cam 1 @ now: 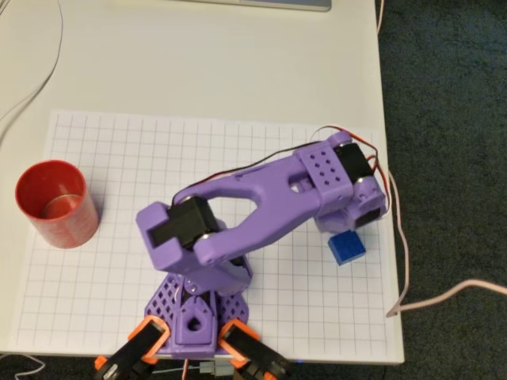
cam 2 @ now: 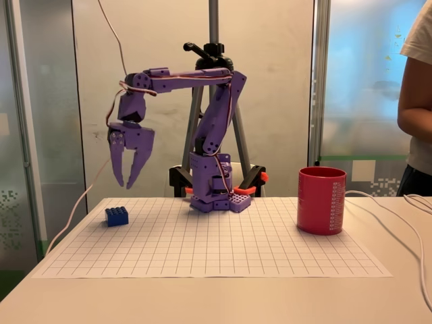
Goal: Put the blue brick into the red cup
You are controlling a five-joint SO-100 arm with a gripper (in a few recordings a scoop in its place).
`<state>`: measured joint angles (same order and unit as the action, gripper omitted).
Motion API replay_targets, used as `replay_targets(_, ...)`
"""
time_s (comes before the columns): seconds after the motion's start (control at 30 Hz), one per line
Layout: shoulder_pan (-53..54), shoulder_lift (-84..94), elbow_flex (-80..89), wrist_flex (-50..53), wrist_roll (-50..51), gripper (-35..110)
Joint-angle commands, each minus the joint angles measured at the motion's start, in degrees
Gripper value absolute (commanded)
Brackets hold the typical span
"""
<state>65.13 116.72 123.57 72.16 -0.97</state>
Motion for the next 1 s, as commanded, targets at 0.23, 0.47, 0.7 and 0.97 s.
replay_targets(0.23, 0.7, -4.22, 0.0, -1.76, -1.32, 0)
replay_targets(0.47, 0.53, -4.48, -2.02, 2.02, -5.54, 26)
replay_targets(0.7, 0.53, -7.38, -4.39, 3.16, -6.68, 35)
replay_targets(0.97, 2.9, -13.71, -1.67, -2.37, -7.47, 38)
